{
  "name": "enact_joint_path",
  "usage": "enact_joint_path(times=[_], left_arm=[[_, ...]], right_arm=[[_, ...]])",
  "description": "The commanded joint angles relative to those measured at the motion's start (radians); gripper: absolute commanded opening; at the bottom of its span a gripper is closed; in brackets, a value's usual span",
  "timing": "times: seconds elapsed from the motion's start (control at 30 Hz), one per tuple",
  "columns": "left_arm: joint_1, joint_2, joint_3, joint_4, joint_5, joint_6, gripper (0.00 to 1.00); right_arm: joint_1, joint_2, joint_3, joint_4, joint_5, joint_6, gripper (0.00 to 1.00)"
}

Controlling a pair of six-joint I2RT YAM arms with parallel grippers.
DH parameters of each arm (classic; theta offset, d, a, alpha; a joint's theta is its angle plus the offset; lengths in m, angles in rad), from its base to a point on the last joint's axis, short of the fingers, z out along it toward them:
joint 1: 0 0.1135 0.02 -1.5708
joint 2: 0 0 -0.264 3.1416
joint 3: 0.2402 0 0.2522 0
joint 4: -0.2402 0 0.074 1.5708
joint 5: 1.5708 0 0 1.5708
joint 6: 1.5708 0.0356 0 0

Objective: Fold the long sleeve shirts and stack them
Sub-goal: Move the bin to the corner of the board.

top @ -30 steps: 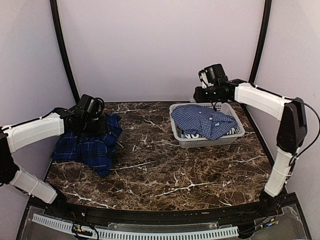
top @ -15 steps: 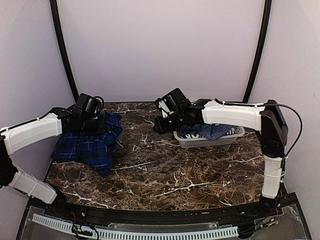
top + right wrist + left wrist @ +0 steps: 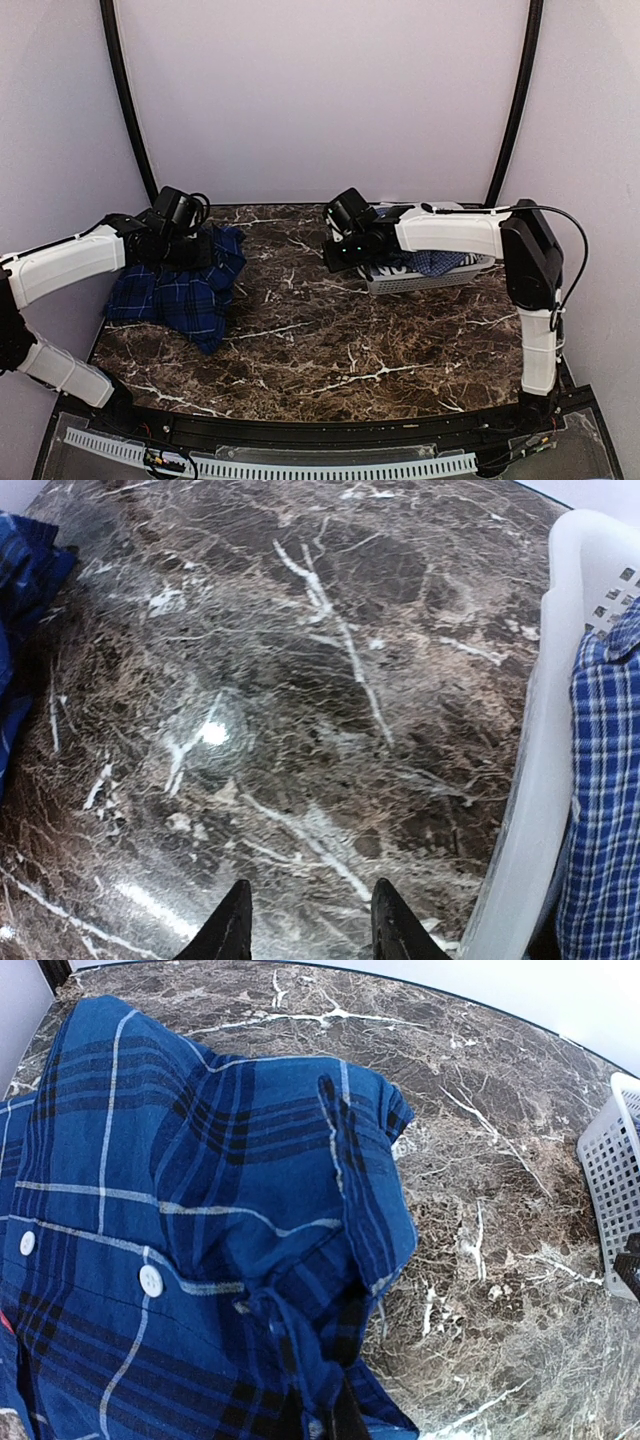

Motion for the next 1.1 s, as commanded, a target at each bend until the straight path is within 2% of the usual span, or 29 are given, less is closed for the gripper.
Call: enact_joint_path(times=[0.0, 0.17, 0.4, 0.63, 0.83, 0.93, 1.07], left_arm=[[-0.014, 0.012, 0.047, -0.022, 0.004, -0.013, 0.00], [-0.029, 0.030, 0.056, -0.016, -0.003, -0.040, 0.00], [-0.066, 0.050, 0.069, -0.014, -0.009, -0.065, 0.00], [-0.115, 0.057, 0.104, -0.027, 0.039, -0.041, 0.00], [-0.246, 0.073, 0.274, -0.050, 0.084, 0.011, 0.00], [-0.333, 0.094, 0.401, -0.043, 0.125, 0.029, 0.00], [-0.464, 0.192, 0.659, -0.073, 0.141, 0.079, 0.00]], right_arm=[[-0.090, 0.011, -0.042, -0.030, 0.068, -0.043, 0.38], [-0.190, 0.008, -0.049, -0.011, 0.030, -0.094, 0.39], [-0.314, 0.061, 0.039, -0.009, 0.006, -0.150, 0.39], [-0.343, 0.065, 0.128, -0.024, -0.073, -0.152, 0.41], [-0.332, -0.077, 0.111, 0.017, -0.174, -0.127, 0.46], [-0.316, -0.166, 0.075, 0.038, -0.170, -0.130, 0.49], [-0.311, -0.313, 0.004, 0.065, -0.127, -0.114, 0.52]])
